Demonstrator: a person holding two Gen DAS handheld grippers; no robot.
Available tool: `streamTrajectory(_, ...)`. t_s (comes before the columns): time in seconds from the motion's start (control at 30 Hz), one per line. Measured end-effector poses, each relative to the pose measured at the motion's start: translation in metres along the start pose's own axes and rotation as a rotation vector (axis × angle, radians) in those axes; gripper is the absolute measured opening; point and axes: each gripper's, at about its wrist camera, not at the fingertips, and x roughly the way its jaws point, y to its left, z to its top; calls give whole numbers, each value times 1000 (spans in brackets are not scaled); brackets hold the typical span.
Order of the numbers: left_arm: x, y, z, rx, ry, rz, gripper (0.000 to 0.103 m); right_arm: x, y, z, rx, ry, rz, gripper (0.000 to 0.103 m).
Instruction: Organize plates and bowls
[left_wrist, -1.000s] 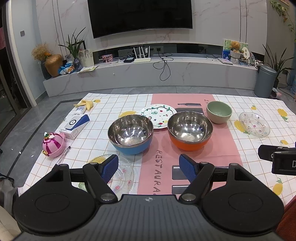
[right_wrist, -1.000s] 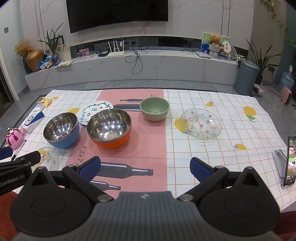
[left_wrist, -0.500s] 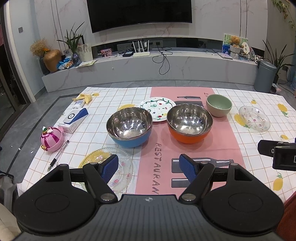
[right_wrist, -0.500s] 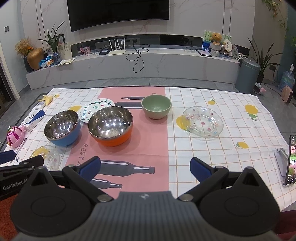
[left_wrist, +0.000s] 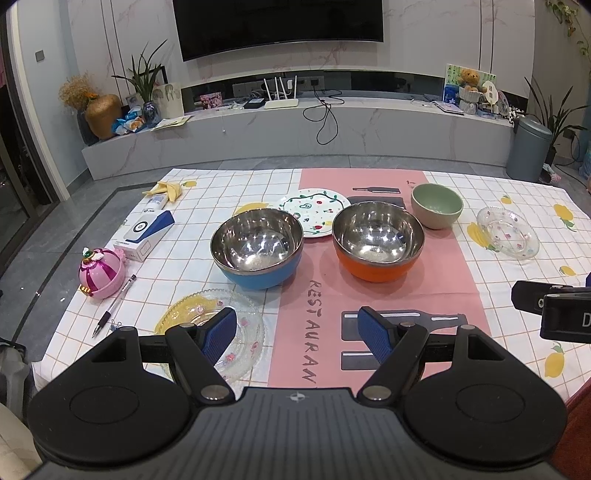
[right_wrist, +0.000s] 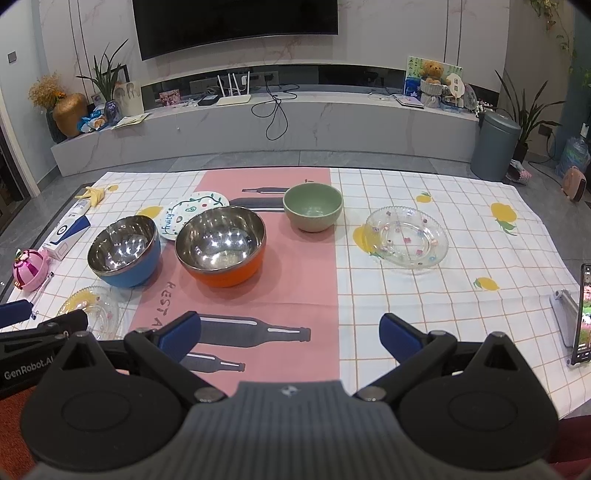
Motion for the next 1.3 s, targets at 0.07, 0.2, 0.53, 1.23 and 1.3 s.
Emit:
streamTrajectory(0.07, 0, 0, 0, 2, -1, 0, 88, 1, 1, 0, -1, 2, 1, 101)
streamTrajectory(0.2, 1, 0, 0, 2, 3, 0, 88, 1, 1, 0, -1, 4, 1, 101)
streamTrajectory(0.53, 3, -2, 0, 6, 3, -2, 88, 5, 0, -1, 4, 11, 1, 100)
streamTrajectory(1.23, 11, 1, 0, -12, 20, -20, 88, 15, -1, -4, 1, 37, 1, 101)
streamTrajectory(1.3, 14, 2, -1, -26, 20, -31, 88, 19, -1, -5, -1, 46, 1, 100)
